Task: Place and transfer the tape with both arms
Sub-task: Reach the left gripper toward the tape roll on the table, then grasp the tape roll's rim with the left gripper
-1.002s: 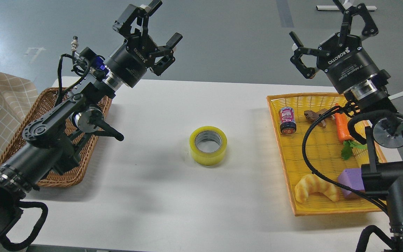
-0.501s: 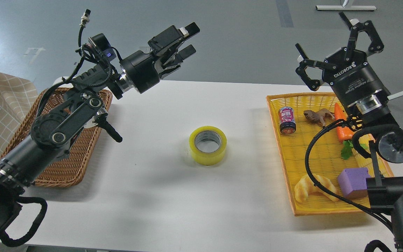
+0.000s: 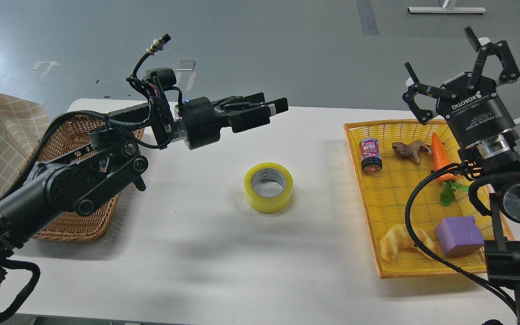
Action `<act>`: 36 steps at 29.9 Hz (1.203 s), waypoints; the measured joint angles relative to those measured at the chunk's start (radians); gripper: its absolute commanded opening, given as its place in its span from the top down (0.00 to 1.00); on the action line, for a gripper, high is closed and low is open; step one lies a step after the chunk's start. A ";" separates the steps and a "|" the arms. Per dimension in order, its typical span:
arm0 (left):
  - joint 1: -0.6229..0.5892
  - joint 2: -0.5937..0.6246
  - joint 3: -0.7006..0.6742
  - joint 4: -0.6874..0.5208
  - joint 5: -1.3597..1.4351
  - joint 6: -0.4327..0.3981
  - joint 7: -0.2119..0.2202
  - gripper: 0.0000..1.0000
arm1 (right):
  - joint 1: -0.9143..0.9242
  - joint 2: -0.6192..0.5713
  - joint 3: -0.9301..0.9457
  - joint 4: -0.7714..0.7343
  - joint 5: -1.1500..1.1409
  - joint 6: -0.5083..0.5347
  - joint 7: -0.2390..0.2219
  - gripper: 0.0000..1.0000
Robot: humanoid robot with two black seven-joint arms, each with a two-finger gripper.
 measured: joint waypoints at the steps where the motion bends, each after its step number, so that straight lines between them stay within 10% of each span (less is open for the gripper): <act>1: -0.002 0.003 0.008 0.000 0.041 0.000 0.000 0.02 | -0.011 -0.005 0.000 -0.001 0.000 0.000 0.000 0.00; 6: -0.007 0.018 0.045 0.000 0.204 0.000 0.046 0.02 | -0.041 -0.020 0.003 -0.004 0.006 0.000 0.001 0.00; 16: -0.097 0.058 0.271 0.003 0.238 -0.024 0.288 0.02 | -0.076 -0.036 0.023 -0.018 0.018 0.000 0.003 0.00; 36: -0.123 -0.097 0.292 0.112 0.229 -0.139 0.347 0.02 | -0.119 -0.035 0.037 -0.022 0.018 0.000 0.014 0.00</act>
